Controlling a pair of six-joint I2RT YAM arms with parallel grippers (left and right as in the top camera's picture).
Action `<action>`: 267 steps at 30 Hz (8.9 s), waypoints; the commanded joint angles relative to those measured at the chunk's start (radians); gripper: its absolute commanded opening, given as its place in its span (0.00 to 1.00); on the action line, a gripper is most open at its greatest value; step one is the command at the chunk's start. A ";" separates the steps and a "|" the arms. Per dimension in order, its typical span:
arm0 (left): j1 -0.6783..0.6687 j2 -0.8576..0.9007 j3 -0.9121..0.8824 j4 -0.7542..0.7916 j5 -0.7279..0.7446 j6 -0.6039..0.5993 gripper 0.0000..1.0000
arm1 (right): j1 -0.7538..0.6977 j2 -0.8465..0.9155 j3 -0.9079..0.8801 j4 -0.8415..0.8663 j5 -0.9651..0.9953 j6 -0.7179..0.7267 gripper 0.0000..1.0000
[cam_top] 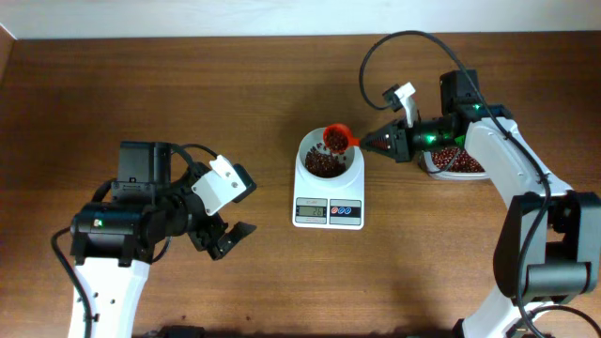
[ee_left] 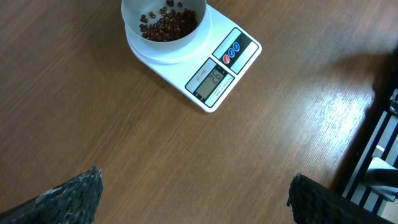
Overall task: Scoop and weigh 50g on scale
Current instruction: 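Tilt the scoop and pour beans gradually into the bowl, then move the emptied scoop with the right gripper back over the tub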
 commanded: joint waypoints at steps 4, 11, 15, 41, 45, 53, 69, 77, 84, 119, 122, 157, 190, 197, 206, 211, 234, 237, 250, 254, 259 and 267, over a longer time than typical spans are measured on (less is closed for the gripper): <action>0.005 -0.002 0.008 -0.001 0.017 0.013 0.99 | 0.017 0.011 0.006 0.000 0.011 -0.047 0.04; 0.005 -0.002 0.008 -0.001 0.017 0.013 0.99 | 0.017 0.011 0.006 0.019 0.008 -0.014 0.04; 0.005 -0.002 0.008 -0.001 0.017 0.013 0.99 | 0.017 0.011 0.006 0.011 -0.017 0.002 0.04; 0.005 -0.002 0.008 -0.001 0.017 0.013 0.99 | 0.017 0.011 0.006 0.045 -0.055 0.013 0.04; 0.005 -0.002 0.008 -0.001 0.017 0.013 0.99 | 0.017 0.011 0.006 0.073 0.032 -0.008 0.04; 0.005 -0.002 0.008 -0.001 0.017 0.013 0.99 | 0.016 0.011 0.006 0.086 0.077 0.004 0.04; 0.005 -0.002 0.008 -0.001 0.017 0.013 0.99 | 0.017 0.011 0.006 0.049 0.051 -0.042 0.04; 0.005 -0.002 0.008 -0.001 0.017 0.013 0.99 | 0.016 0.011 0.006 0.064 -0.053 -0.061 0.04; 0.005 -0.002 0.008 -0.001 0.017 0.013 0.99 | 0.017 0.011 0.006 0.072 -0.087 0.002 0.04; 0.005 -0.002 0.008 -0.001 0.017 0.013 0.99 | 0.106 -0.165 0.024 -0.058 0.403 0.081 0.04; 0.005 -0.002 0.008 -0.001 0.017 0.013 0.99 | 0.116 -0.181 0.031 -0.076 0.310 0.081 0.04; 0.005 -0.002 0.008 -0.001 0.017 0.013 0.99 | 0.207 -0.244 0.096 -0.125 0.491 0.141 0.04; 0.005 -0.002 0.008 -0.001 0.017 0.013 0.99 | 0.262 -0.241 0.094 -0.132 0.671 0.138 0.04; 0.005 -0.002 0.008 -0.001 0.017 0.013 0.99 | 0.262 -0.240 0.094 -0.131 0.650 0.090 0.04; 0.005 -0.002 0.008 -0.001 0.017 0.013 0.99 | 0.272 -0.240 0.094 -0.125 0.692 0.061 0.04; 0.005 -0.002 0.008 -0.001 0.017 0.013 0.99 | 0.273 -0.240 0.094 -0.134 0.631 0.022 0.04; 0.005 -0.002 0.008 -0.001 0.017 0.013 0.99 | 0.247 -0.278 0.143 -0.124 0.914 0.140 0.04; 0.005 -0.002 0.008 -0.001 0.017 0.013 0.99 | 0.119 -0.356 0.180 -0.198 0.914 0.140 0.04; 0.005 -0.002 0.008 -0.001 0.017 0.013 0.99 | -0.103 -0.248 0.160 -0.402 1.239 0.144 0.04; 0.005 -0.002 0.008 -0.001 0.017 0.013 0.99 | -0.103 -0.176 0.158 -0.398 1.273 0.163 0.04; 0.005 -0.002 0.008 -0.001 0.017 0.014 0.99 | -0.103 -0.101 0.158 -0.358 1.349 0.212 0.04; 0.005 -0.002 0.008 -0.001 0.017 0.013 0.99 | -0.103 -0.031 0.158 -0.320 1.381 0.211 0.04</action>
